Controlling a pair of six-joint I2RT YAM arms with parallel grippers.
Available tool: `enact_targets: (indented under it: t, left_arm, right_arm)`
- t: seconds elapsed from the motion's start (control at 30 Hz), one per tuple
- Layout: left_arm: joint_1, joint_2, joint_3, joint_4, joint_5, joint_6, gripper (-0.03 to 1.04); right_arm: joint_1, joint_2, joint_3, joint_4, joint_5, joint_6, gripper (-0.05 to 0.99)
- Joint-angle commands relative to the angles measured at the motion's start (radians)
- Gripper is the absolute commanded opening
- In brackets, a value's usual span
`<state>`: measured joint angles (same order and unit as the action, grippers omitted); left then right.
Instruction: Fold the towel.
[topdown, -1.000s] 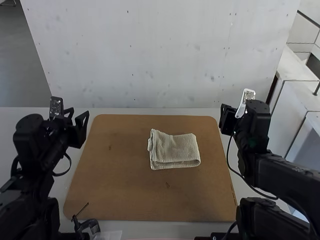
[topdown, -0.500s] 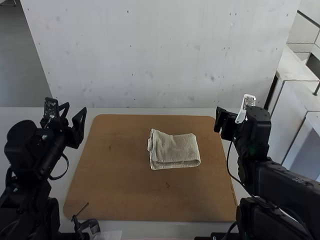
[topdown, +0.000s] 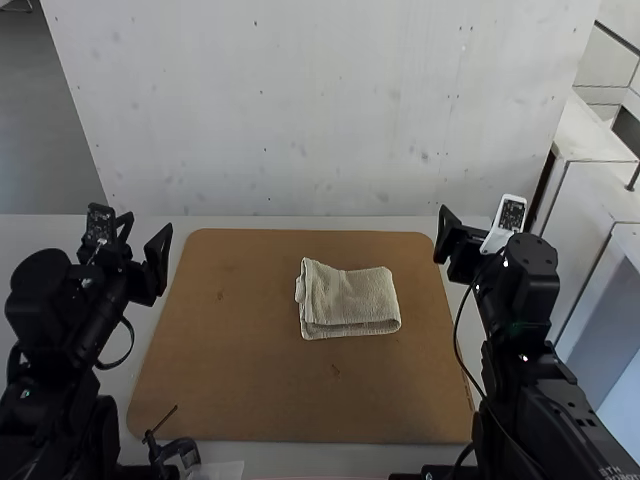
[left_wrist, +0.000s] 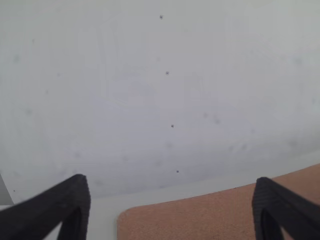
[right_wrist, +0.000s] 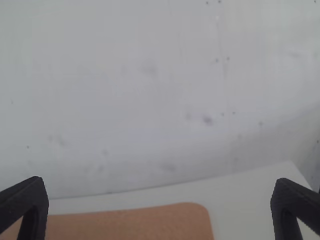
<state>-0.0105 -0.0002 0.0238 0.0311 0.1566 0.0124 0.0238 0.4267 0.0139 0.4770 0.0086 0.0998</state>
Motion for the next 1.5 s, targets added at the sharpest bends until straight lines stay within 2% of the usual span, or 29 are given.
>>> enact_targets:
  t: [0.0,0.13,0.23,0.27,0.43,0.53,0.67,0.73,0.87,1.47]
  left_arm:
    - [0.007,-0.011,-0.027,-0.010,-0.023,0.014,0.80]
    - [0.009,-0.011,-0.027,-0.022,-0.026,0.017,0.81]
    - [0.009,-0.009,-0.025,-0.031,-0.026,0.017,0.82]
    - [0.009,-0.006,-0.025,-0.036,-0.028,0.017,0.85]
    - [0.009,-0.006,-0.025,-0.037,-0.028,0.015,0.86]
    - [0.009,-0.004,-0.025,-0.039,-0.028,0.014,0.89]
    - [0.009,-0.004,-0.025,-0.042,-0.028,0.012,0.89]
    - [0.009,0.000,-0.025,-0.053,-0.031,0.014,0.89]
    - [0.009,0.002,-0.025,-0.114,-0.022,0.026,0.97]
    - [0.010,0.002,-0.025,-0.114,-0.025,0.024,0.99]
  right_arm:
    - [-0.004,-0.059,-0.014,-0.054,-0.021,-0.008,0.96]
    - [-0.005,-0.140,-0.014,-0.150,-0.044,-0.015,0.96]
    - [-0.027,-0.276,-0.015,-0.291,-0.038,-0.018,0.96]
    - [-0.044,-0.319,-0.015,-0.339,-0.039,-0.018,0.96]
    - [-0.079,-0.422,-0.015,-0.442,-0.039,-0.012,0.96]
    - [-0.091,-0.394,-0.015,-0.520,-0.044,-0.012,0.96]
    - [-0.090,-0.396,-0.015,-0.525,-0.044,-0.011,0.96]
    - [-0.093,-0.404,-0.015,-0.564,-0.045,-0.015,0.96]
    - [-0.079,-0.422,-0.014,-0.574,-0.062,-0.032,0.96]
    - [-0.078,-0.421,-0.014,-0.571,-0.068,-0.034,0.96]
